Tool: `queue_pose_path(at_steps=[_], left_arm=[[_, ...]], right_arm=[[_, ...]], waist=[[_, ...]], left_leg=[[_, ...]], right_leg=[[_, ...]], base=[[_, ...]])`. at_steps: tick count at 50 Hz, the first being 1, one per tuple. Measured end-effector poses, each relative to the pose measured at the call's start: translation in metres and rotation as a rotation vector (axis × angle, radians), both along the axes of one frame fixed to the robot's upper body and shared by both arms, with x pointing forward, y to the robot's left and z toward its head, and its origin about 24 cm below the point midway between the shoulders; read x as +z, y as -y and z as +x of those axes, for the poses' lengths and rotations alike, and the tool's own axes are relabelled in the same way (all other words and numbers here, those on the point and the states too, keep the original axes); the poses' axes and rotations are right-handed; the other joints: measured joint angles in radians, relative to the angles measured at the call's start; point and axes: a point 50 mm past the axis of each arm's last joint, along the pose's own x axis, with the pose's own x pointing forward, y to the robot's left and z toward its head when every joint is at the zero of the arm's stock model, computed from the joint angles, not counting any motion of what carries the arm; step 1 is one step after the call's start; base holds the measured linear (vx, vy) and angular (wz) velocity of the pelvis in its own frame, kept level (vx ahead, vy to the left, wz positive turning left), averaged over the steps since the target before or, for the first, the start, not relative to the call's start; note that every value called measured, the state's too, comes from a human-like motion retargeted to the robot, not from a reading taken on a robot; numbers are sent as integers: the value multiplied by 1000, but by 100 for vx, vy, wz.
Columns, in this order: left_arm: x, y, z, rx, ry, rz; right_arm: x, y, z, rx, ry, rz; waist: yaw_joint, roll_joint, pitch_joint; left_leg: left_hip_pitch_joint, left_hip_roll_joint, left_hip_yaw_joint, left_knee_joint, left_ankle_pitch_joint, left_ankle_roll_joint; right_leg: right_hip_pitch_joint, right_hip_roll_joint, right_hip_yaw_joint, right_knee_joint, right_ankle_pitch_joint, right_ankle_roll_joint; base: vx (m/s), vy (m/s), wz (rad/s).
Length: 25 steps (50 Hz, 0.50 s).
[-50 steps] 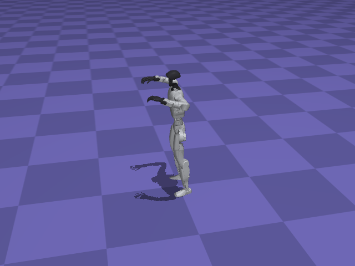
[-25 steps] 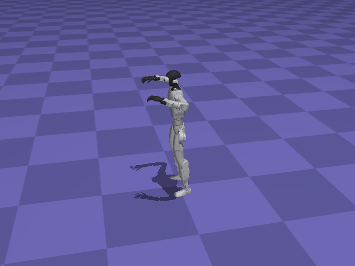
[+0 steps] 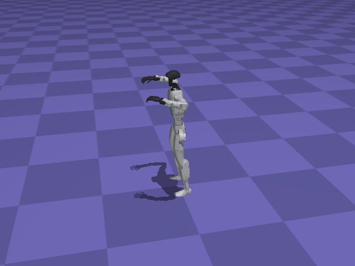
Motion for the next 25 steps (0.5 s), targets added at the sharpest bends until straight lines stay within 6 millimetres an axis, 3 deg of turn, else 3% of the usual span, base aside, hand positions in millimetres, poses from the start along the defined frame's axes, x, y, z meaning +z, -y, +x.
queue_pose_path(at_steps=[25], left_arm=[[-4, 7, 5, -36, -37, 11]], right_arm=[[-10, 3, 1, -3, -40, 26]], waist=[[7, -10, -12]], left_leg=[[13, 3, -3, 16, -15, 5]], right_leg=[[22, 0, -13, -1, 15, 0]], base=[[0, 0, 0]])
